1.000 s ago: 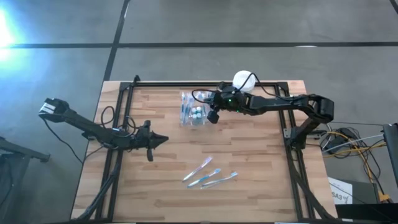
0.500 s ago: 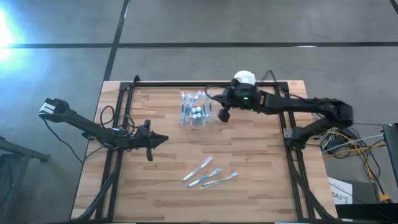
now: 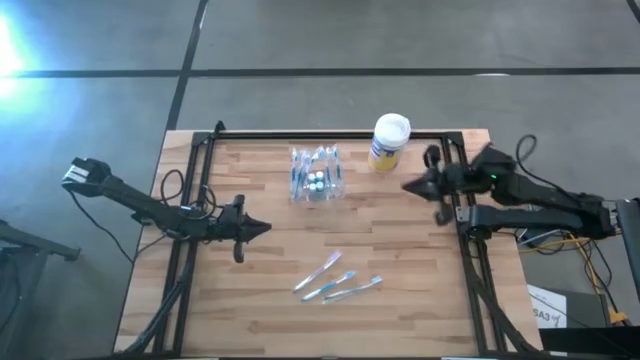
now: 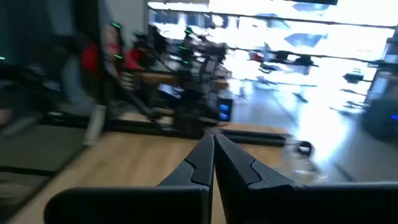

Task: Pick & Place toothbrushing station
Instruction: Put the violet toothbrush into the transparent organizer

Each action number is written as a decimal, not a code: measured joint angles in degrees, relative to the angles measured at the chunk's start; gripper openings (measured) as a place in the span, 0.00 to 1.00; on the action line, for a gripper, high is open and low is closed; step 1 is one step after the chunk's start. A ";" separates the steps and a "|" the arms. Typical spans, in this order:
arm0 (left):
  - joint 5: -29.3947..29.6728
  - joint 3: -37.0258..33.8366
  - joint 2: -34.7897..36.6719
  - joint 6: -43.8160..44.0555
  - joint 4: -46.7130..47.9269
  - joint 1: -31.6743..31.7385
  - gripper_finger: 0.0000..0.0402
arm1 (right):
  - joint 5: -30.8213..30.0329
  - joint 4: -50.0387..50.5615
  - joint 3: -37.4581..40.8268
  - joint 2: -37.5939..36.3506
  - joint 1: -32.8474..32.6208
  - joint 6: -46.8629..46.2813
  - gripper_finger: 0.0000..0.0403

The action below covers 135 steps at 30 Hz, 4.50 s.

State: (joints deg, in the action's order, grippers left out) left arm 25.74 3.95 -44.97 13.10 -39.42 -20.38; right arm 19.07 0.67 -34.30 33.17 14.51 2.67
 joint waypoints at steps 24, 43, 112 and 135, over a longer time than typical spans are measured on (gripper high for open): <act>-0.86 1.79 0.42 -8.66 -1.00 -0.07 0.01 | 0.42 3.44 21.99 -32.06 0.12 -8.75 0.02; 9.25 1.62 0.44 -8.50 -2.60 -0.09 0.01 | -7.20 -7.42 33.40 -32.00 0.06 -10.36 0.02; -7.78 97.26 -82.77 31.23 91.72 2.80 0.65 | 1.98 -9.38 33.79 -33.03 -0.01 -11.51 0.02; -10.27 95.93 -83.34 25.41 88.32 2.51 0.03 | 1.97 -9.00 33.79 -33.00 -0.01 -10.94 0.02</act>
State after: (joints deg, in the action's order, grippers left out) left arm 15.47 99.88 -128.31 38.52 48.90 -17.87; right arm 21.05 -8.33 -0.51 0.16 14.50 -8.27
